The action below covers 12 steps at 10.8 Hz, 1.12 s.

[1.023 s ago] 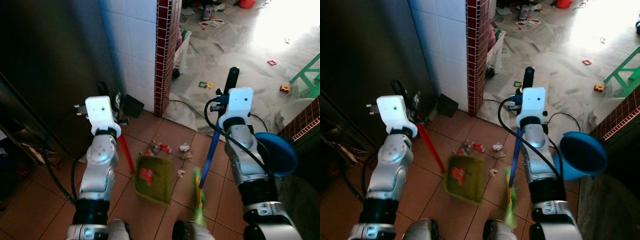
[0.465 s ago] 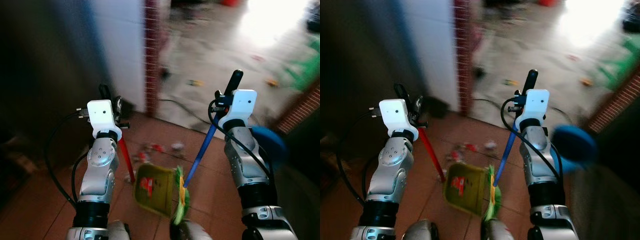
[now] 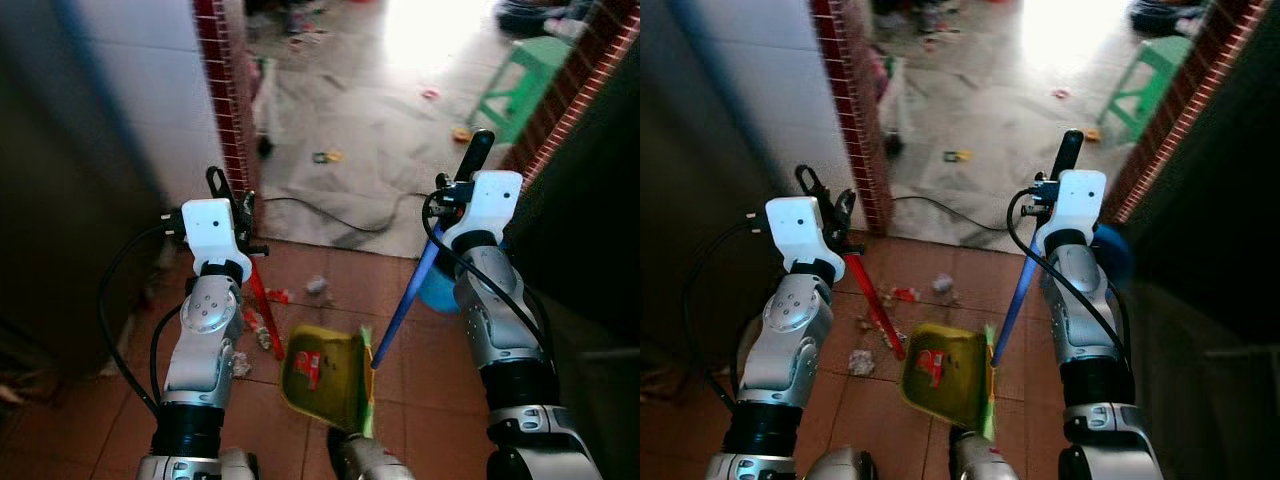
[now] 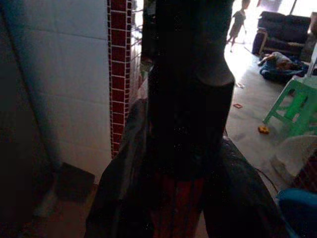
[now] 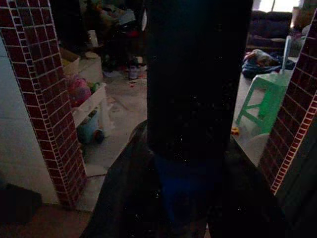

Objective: Sweep floor

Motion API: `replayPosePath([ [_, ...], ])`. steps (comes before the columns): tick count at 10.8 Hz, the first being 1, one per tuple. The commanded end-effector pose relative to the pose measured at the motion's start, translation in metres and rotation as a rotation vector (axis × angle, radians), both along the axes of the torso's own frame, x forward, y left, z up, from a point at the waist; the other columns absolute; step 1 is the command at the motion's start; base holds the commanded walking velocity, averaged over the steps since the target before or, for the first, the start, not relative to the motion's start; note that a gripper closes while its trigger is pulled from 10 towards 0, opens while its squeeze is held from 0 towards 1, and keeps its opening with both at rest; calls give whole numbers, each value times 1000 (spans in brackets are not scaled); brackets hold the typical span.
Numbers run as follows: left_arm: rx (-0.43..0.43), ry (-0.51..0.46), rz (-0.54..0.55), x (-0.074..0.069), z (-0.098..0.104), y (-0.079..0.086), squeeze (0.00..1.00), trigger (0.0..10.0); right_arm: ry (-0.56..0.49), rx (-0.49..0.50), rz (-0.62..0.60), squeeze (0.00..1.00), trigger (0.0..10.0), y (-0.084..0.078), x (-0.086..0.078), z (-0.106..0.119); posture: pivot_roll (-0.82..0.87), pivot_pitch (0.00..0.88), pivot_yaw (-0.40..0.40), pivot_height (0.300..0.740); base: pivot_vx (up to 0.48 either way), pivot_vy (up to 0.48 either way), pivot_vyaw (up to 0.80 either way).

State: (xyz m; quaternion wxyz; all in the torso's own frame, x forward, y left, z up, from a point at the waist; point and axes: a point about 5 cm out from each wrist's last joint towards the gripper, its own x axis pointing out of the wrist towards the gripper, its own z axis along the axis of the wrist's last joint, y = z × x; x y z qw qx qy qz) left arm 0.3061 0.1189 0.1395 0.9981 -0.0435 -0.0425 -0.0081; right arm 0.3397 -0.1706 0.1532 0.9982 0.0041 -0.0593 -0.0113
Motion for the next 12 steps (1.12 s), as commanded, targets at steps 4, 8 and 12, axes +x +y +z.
replayPosePath([
  [4, -16, -58, -16, -4, 14, -4, 0, 10000, -14, -8, -2, 0, 10000, -3, 4, 7, 4, 51, -35, 740, 0, 0, 0],
  [8, -37, -58, -65, -2, 17, -7, 0, 10000, -14, 0, -10, 0, 10000, -6, 4, 8, -8, 49, -30, 740, 0, 0, -367],
  [12, -54, -66, -89, -3, 19, -11, 0, 10000, -8, -2, -13, 0, 10000, -9, 4, 8, -20, 51, -33, 740, 0, 0, -297],
])
